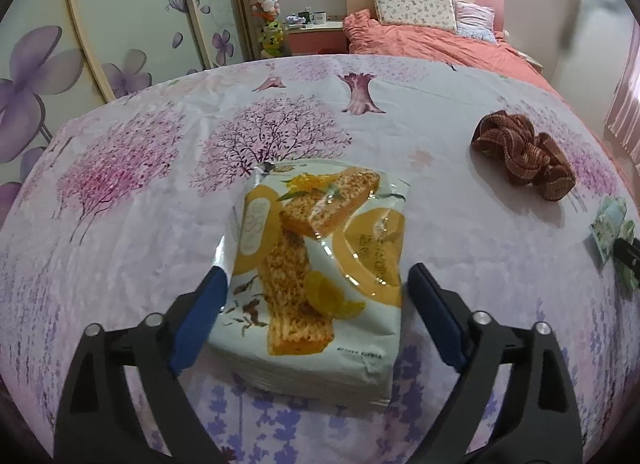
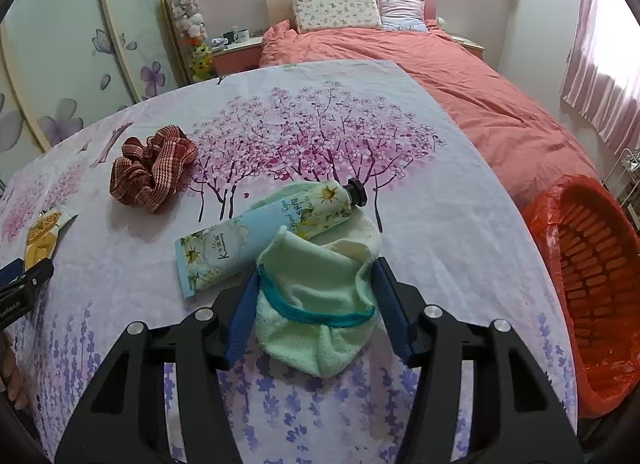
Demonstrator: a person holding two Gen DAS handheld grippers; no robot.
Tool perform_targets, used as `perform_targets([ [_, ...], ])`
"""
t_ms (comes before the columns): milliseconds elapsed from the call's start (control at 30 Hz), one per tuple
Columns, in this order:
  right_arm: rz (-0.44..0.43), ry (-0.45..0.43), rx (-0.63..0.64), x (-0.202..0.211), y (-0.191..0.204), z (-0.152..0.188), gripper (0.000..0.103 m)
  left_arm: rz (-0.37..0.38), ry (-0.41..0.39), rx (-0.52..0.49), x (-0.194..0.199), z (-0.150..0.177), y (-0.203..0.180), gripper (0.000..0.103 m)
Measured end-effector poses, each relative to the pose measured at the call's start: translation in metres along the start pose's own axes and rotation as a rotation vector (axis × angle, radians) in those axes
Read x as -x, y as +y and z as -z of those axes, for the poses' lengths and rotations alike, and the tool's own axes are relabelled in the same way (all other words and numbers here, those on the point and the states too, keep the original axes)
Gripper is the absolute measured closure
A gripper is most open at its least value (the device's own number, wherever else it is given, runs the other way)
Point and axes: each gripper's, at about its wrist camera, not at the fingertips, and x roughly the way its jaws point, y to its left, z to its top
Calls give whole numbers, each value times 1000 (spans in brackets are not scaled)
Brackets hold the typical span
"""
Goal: Collect trash
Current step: 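Lift the snack bag with the left tool while the right tool carries the mint cloth toward the basket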
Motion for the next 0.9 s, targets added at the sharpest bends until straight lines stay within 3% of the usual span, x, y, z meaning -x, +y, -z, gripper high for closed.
perform_targets([
  [100,-2,0,-1,0,0,0,47,23,2,8,0,1,1,17],
  [133,-3,0,-2,0,0,0,47,57,3,20,0,1,3,24],
  [267,1,-3,-7,1,0,1,51,67,-12,4,4,2,0,41],
  [467,-20,-9,-21,5,-6,4,82,81,-30,-5,8,4,-3,61],
  [600,-76,1,-60,8,-15,4,93,90,-50,0,13,4,-2,69],
  [700,-106,6,-85,13,-20,-1,94,106,-54,1,18,2,-5,70],
  [900,-146,-82,-47,45,-2,-24,96,140,-76,8,30,-6,-12,76],
])
